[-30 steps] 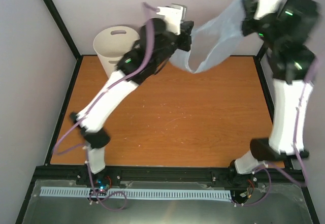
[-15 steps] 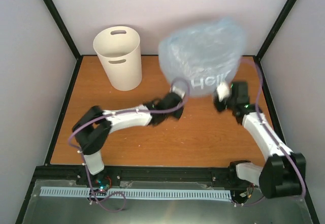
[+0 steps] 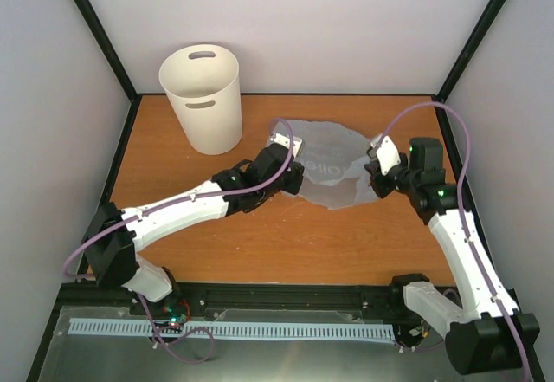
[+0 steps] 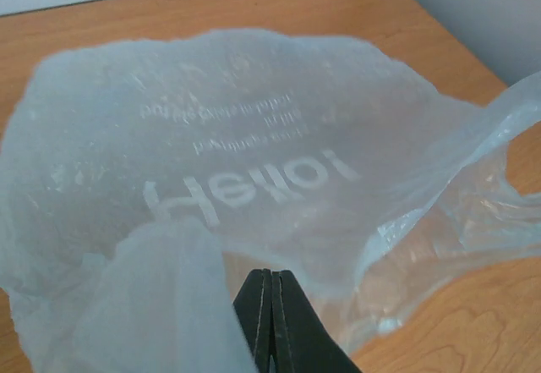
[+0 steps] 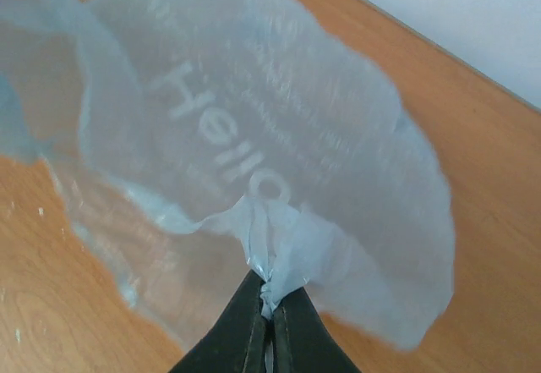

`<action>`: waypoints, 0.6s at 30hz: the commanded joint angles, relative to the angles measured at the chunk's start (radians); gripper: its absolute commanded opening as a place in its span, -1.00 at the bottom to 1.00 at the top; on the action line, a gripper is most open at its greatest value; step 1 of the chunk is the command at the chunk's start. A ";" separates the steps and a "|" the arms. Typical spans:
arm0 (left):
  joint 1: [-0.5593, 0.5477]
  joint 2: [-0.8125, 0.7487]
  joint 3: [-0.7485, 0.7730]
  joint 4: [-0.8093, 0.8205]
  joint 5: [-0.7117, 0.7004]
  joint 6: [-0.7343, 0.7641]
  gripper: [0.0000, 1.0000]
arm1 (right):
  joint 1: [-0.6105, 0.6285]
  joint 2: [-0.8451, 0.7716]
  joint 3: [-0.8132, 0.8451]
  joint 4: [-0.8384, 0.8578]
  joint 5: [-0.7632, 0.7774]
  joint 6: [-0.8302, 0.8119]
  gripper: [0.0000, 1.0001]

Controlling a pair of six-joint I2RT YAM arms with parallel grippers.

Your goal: Put the trash bags into the trash bin

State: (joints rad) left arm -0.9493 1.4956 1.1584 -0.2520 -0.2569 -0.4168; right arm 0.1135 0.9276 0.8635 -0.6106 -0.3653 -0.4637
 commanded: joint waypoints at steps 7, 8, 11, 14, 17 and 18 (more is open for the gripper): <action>0.003 -0.105 0.065 -0.211 0.144 -0.107 -0.99 | 0.003 0.082 0.234 -0.159 -0.145 0.159 -0.94; 0.002 -0.134 0.023 -0.202 0.168 -0.120 -0.99 | 0.003 0.065 0.209 -0.167 -0.163 0.158 -0.94; 0.006 -0.197 -0.100 -0.173 0.147 -0.147 -0.99 | 0.003 0.013 0.095 -0.095 -0.135 0.170 -0.94; 0.073 -0.142 -0.063 -0.155 0.150 -0.130 -0.99 | 0.003 0.055 0.069 -0.001 -0.073 0.197 -0.95; 0.185 0.034 0.184 -0.214 0.223 -0.069 -0.99 | 0.003 0.239 0.312 -0.042 -0.067 0.217 -0.95; 0.210 0.116 0.400 -0.301 0.246 -0.041 -0.99 | 0.003 0.315 0.449 -0.088 -0.076 0.221 -0.94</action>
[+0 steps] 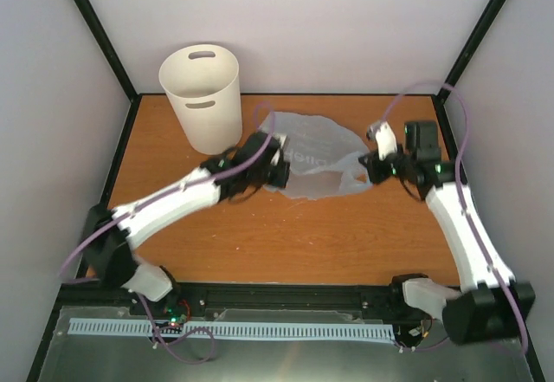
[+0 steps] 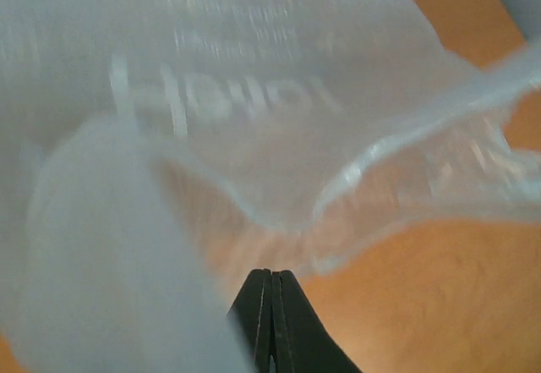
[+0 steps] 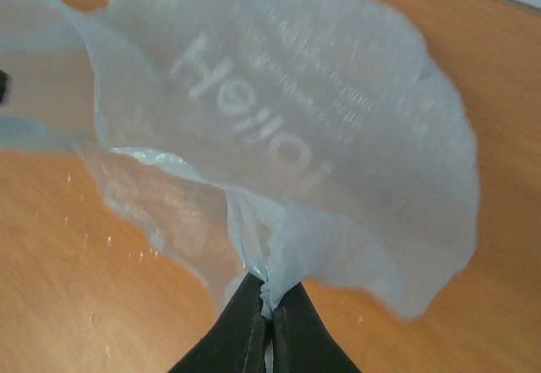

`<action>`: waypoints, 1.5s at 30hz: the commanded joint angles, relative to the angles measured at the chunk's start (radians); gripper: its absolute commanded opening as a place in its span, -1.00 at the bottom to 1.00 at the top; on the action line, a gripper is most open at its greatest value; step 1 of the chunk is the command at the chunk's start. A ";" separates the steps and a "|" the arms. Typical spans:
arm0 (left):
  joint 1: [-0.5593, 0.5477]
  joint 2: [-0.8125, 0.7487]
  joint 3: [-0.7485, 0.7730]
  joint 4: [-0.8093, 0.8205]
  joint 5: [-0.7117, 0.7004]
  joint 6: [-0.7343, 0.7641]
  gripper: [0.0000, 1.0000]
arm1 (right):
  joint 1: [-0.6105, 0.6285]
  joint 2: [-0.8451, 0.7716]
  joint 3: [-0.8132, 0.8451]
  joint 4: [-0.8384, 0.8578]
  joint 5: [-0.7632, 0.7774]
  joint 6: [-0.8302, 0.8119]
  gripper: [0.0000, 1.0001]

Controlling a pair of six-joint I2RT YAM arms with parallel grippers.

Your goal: Put the trash bags into the trash bin

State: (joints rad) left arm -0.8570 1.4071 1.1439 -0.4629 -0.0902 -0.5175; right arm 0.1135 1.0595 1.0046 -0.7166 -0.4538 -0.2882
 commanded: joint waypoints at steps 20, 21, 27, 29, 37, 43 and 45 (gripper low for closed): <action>0.040 0.348 0.387 0.068 -0.048 0.143 -0.99 | 0.002 0.086 0.162 0.157 0.255 -0.133 -0.94; 0.017 0.364 0.347 0.089 -0.052 0.156 -0.99 | -0.002 0.129 0.117 0.093 0.217 -0.142 -0.94; -0.061 0.206 0.071 0.252 -0.084 0.140 -0.99 | -0.002 -0.126 -0.213 0.197 0.048 -0.134 -0.94; -0.072 0.175 0.036 0.251 -0.085 0.118 -0.99 | -0.002 -0.175 -0.211 0.154 0.040 -0.145 -0.94; -0.083 0.088 -0.097 0.203 -0.058 0.035 -0.99 | -0.002 -0.217 -0.250 0.086 0.035 -0.137 -0.94; -0.083 -0.034 -0.152 0.131 0.017 0.007 -0.40 | -0.002 -0.262 -0.235 0.030 0.079 -0.146 -0.39; -0.083 -0.080 -0.163 0.092 0.035 0.017 0.10 | -0.001 -0.281 -0.232 0.009 0.098 -0.151 -0.17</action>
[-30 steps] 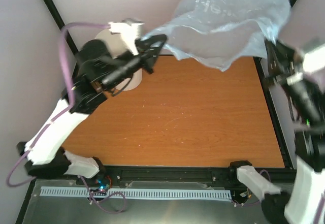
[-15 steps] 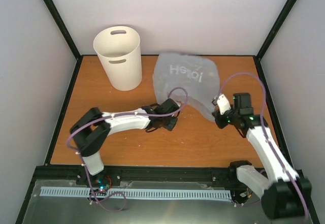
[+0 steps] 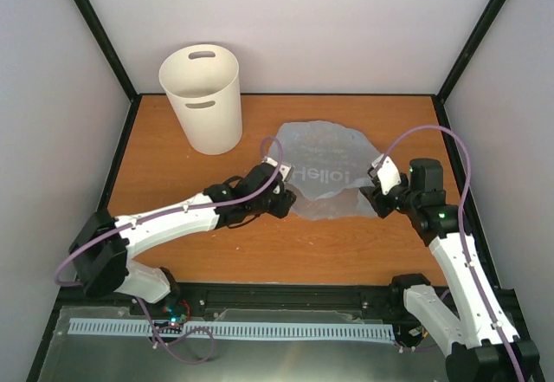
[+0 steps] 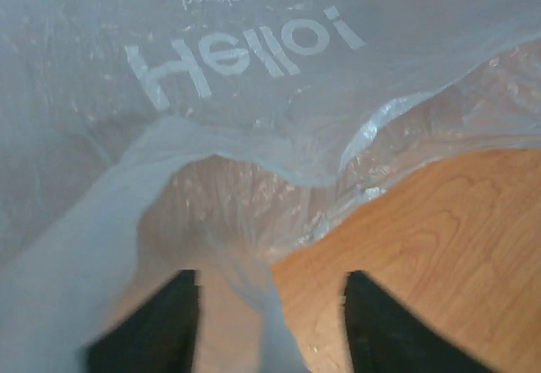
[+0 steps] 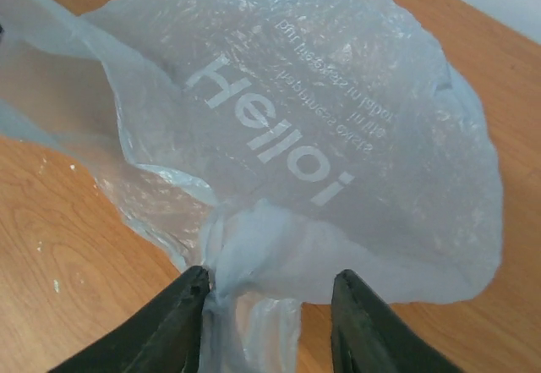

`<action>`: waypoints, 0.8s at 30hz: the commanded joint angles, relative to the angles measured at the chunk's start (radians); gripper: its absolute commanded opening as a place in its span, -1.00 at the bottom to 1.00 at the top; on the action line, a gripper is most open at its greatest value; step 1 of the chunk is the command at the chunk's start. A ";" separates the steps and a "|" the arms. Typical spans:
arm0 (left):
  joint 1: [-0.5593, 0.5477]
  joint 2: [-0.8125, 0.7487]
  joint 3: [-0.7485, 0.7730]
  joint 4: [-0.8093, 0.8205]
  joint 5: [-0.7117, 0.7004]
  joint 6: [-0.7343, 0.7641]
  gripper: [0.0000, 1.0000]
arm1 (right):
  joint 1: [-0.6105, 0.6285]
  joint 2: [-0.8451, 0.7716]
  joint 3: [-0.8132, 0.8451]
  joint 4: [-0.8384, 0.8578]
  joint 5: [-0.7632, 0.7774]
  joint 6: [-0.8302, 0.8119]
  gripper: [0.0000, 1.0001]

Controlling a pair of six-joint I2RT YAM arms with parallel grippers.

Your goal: Put the trash bags into the trash bin

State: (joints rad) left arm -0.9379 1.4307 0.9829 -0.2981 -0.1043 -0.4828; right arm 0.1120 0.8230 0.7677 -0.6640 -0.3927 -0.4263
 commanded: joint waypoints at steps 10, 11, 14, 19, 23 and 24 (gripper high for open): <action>-0.002 -0.188 -0.021 -0.238 0.038 -0.071 0.58 | 0.000 -0.102 0.010 -0.152 -0.108 -0.168 0.72; -0.001 -0.206 -0.047 -0.234 0.043 -0.086 0.59 | 0.000 -0.109 0.021 -0.182 -0.143 -0.222 0.82; -0.002 -0.271 -0.128 -0.201 0.060 -0.112 0.59 | 0.002 -0.093 0.079 -0.255 -0.144 -0.319 0.94; -0.002 -0.321 -0.237 -0.146 0.009 -0.179 0.59 | 0.005 -0.036 0.172 -0.419 -0.117 -0.364 0.94; -0.002 -0.282 -0.277 -0.078 0.002 -0.197 0.56 | 0.008 -0.078 0.107 -0.453 -0.057 -0.409 0.97; -0.002 -0.263 -0.278 -0.064 0.016 -0.199 0.53 | 0.008 -0.087 0.087 -0.460 -0.039 -0.423 0.98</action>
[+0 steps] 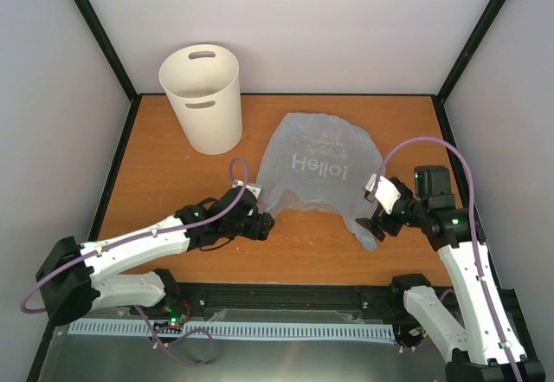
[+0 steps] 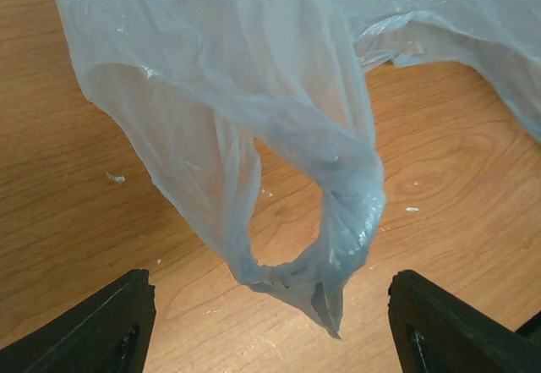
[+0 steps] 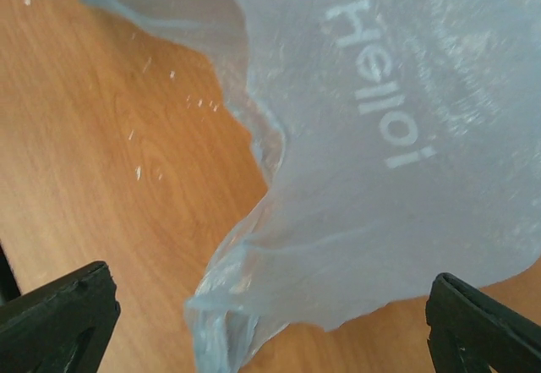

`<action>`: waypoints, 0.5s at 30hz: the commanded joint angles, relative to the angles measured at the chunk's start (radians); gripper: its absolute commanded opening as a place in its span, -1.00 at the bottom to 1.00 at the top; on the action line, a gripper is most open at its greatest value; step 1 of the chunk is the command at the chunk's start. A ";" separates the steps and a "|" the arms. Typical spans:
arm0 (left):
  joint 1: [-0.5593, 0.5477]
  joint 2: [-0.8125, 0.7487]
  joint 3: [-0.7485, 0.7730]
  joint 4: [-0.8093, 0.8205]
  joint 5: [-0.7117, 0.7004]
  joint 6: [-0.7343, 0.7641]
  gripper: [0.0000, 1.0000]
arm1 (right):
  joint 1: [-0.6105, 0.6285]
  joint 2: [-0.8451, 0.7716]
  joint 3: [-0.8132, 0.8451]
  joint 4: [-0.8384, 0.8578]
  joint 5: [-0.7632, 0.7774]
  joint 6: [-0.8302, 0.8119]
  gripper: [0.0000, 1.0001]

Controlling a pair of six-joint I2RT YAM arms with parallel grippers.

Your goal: Put the trash bags into the trash bin

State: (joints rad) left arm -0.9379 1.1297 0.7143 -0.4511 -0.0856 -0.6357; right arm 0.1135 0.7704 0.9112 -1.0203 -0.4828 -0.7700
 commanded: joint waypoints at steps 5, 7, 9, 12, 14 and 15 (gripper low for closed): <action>-0.004 0.120 -0.024 0.150 0.014 -0.046 0.45 | 0.007 -0.062 -0.099 -0.127 0.110 -0.151 0.98; -0.004 0.148 -0.013 0.155 0.010 -0.027 0.40 | 0.008 -0.058 -0.134 -0.117 0.121 -0.193 0.98; -0.003 0.179 0.003 0.151 -0.008 -0.011 0.35 | 0.008 -0.025 -0.169 -0.103 0.130 -0.220 0.98; -0.004 0.227 0.013 0.146 -0.048 -0.007 0.27 | 0.008 0.055 -0.215 -0.071 0.147 -0.236 0.98; -0.004 0.247 0.010 0.157 -0.048 -0.017 0.17 | 0.009 0.095 -0.238 -0.040 0.162 -0.240 0.98; -0.004 0.252 0.005 0.162 -0.047 -0.021 0.12 | 0.009 0.115 -0.238 -0.037 0.162 -0.242 0.98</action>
State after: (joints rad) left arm -0.9379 1.3556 0.6949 -0.3294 -0.1047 -0.6567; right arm 0.1139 0.8295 0.7002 -1.0927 -0.3542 -0.9649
